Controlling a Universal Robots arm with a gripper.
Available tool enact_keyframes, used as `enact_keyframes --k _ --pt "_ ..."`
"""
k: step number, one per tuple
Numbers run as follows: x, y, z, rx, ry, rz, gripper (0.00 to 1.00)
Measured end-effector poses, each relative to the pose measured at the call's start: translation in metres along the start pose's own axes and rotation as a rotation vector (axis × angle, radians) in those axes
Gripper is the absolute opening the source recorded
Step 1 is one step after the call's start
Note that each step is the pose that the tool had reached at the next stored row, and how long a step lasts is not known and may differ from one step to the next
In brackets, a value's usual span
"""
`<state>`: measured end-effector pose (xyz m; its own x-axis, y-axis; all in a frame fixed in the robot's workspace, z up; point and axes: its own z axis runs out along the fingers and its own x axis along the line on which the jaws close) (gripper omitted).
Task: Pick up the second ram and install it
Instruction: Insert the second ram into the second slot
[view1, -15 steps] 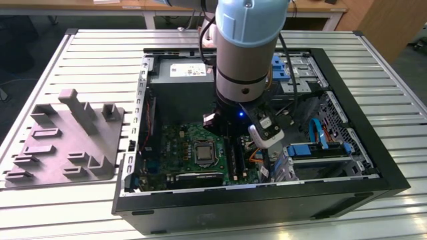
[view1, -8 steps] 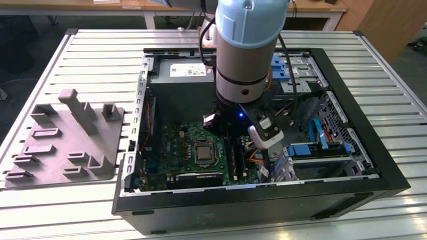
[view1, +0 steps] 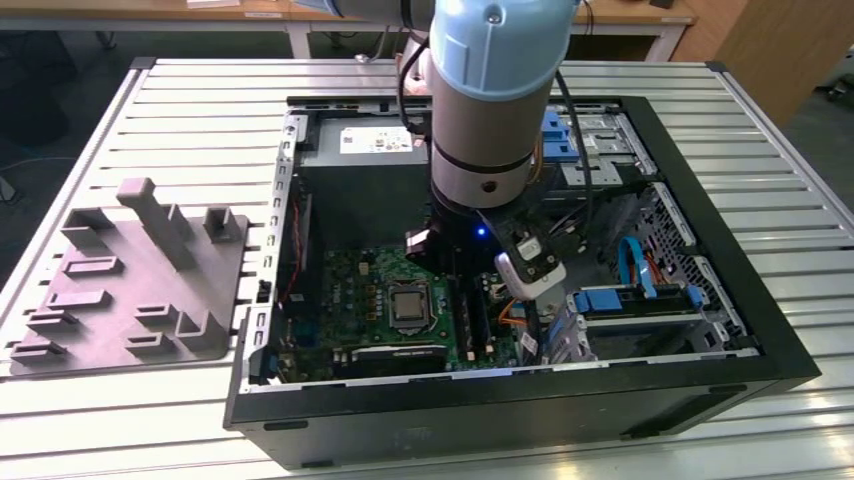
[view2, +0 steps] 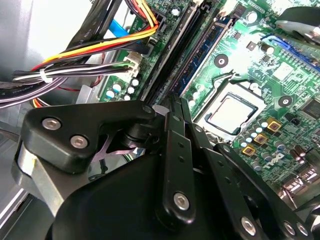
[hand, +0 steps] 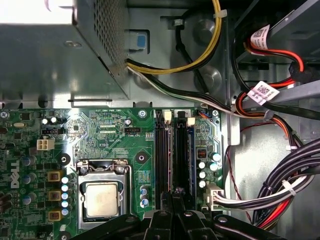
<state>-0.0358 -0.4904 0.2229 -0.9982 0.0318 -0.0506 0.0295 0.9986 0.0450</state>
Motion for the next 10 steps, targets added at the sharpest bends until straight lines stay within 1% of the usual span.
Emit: enact_keyframes --k 10 --pt "0.0004 0.0000 0.0004 -0.0009 -0.0016 -0.010 0.11"
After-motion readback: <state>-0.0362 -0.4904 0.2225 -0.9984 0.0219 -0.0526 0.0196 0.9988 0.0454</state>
